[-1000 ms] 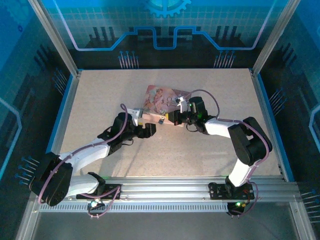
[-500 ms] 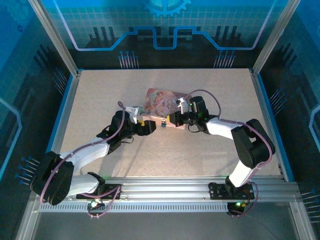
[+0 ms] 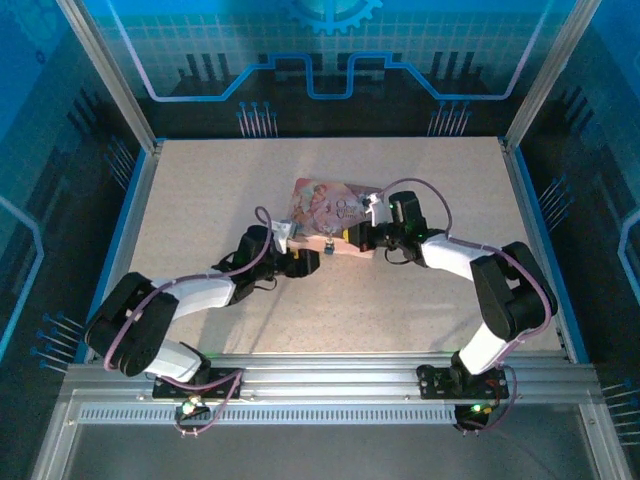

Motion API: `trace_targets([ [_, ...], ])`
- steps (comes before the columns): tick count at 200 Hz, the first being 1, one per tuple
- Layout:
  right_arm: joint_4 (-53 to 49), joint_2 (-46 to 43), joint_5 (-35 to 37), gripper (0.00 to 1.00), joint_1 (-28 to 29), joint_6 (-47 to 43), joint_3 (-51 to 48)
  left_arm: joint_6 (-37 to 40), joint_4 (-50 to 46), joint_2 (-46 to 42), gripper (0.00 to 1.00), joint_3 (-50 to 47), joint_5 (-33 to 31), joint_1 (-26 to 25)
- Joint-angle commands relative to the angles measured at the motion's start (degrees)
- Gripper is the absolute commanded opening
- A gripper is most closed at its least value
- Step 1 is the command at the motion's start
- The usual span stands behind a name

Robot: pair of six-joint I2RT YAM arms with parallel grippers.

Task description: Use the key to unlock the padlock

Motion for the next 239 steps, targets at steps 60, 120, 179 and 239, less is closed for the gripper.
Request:
trace_targets([
  [60, -5.1, 4.6, -0.7, 0.00, -3.7, -1.2, 4.3, 0.0, 9.1, 8.2, 0.72, 2.7, -2.7, -0.7],
  [120, -5.9, 5.6, -0.5, 0.00, -2.2, 0.7, 0.2, -0.2, 13.2, 12.7, 0.72, 5.4, -0.5, 3.5],
  [179, -4.3, 4.7, 0.7, 0.00, 1.1, 3.4, -1.4, 2.9, 13.4, 13.1, 0.72, 6.1, 0.0, 4.7],
  [239, -4.4, 4.5, 1.6, 0.00, 1.5, 3.4, -0.8, 0.7, 20.2, 13.6, 0.70, 1.8, 3.5, 4.3],
])
